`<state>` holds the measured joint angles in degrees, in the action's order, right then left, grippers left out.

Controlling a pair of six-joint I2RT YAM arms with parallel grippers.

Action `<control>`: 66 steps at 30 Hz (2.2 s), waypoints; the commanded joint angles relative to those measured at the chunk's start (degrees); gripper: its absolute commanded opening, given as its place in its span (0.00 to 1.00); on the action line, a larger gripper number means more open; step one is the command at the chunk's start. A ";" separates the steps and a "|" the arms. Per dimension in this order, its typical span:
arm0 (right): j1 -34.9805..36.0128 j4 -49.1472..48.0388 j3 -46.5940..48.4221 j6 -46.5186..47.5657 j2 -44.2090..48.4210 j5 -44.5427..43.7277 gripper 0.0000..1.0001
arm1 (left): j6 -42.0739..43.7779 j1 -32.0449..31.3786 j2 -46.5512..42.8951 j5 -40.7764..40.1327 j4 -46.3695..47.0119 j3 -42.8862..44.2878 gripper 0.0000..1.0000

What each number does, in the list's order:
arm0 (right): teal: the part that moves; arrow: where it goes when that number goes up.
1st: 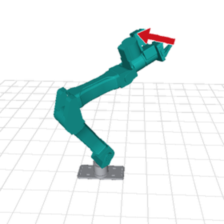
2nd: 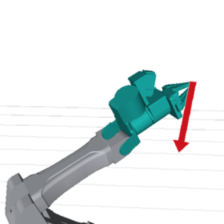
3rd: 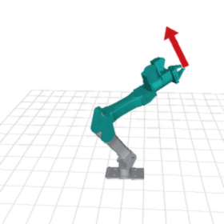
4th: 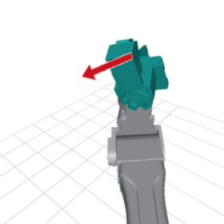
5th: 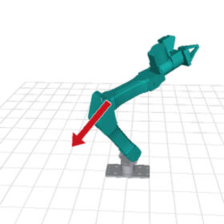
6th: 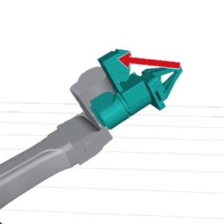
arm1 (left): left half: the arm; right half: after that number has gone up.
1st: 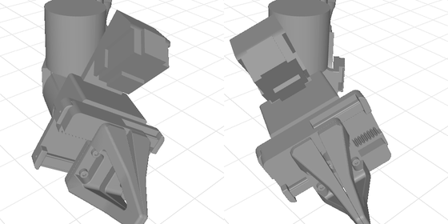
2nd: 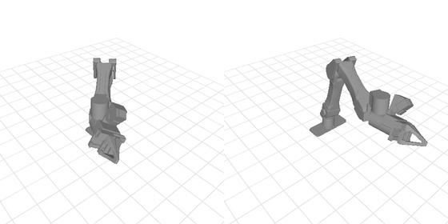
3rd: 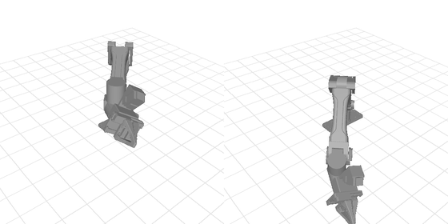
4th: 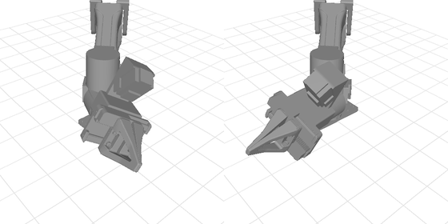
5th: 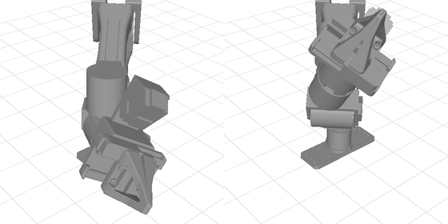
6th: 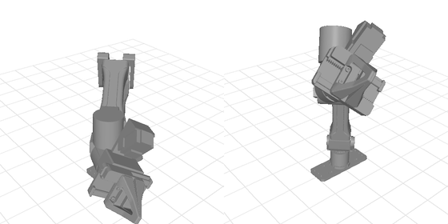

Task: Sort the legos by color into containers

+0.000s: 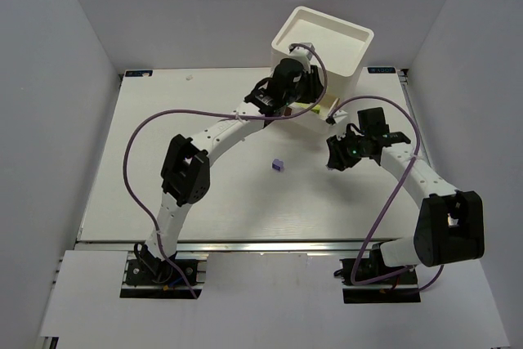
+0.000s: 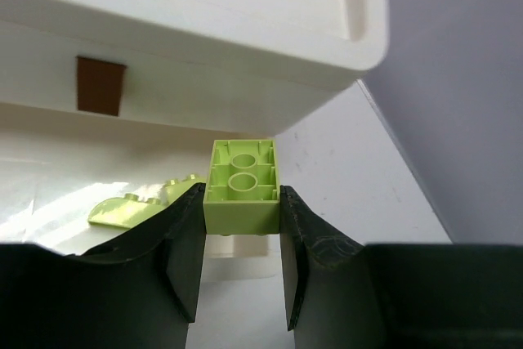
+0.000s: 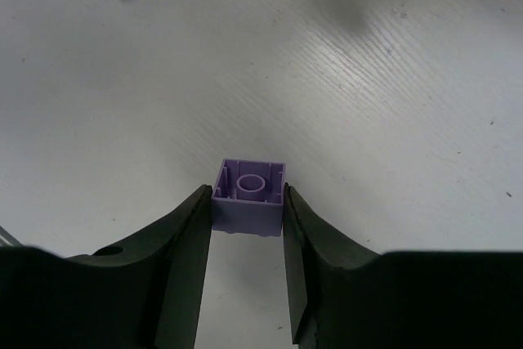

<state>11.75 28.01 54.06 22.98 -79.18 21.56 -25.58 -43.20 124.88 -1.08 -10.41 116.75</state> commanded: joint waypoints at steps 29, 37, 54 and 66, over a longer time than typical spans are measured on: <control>-0.41 -1.20 -0.71 6.63 9.30 13.31 0.49 | 4.05 2.06 -8.59 -9.20 -5.14 -3.79 0.21; 3.18 -13.13 -3.09 19.71 7.57 11.60 0.01 | 5.98 4.35 -38.33 -9.29 1.09 -38.63 0.03; 12.15 -10.33 27.58 12.09 -19.24 -14.60 0.00 | 16.18 4.35 -70.47 -14.21 1.54 -71.40 0.50; 15.06 -19.83 27.24 8.75 -17.17 -23.41 0.00 | 16.88 4.35 -73.64 -13.25 0.31 -72.01 0.62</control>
<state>26.48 13.28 82.94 33.47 -101.34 0.86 -9.41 -38.74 52.01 -14.57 -10.07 44.60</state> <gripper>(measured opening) 0.012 0.613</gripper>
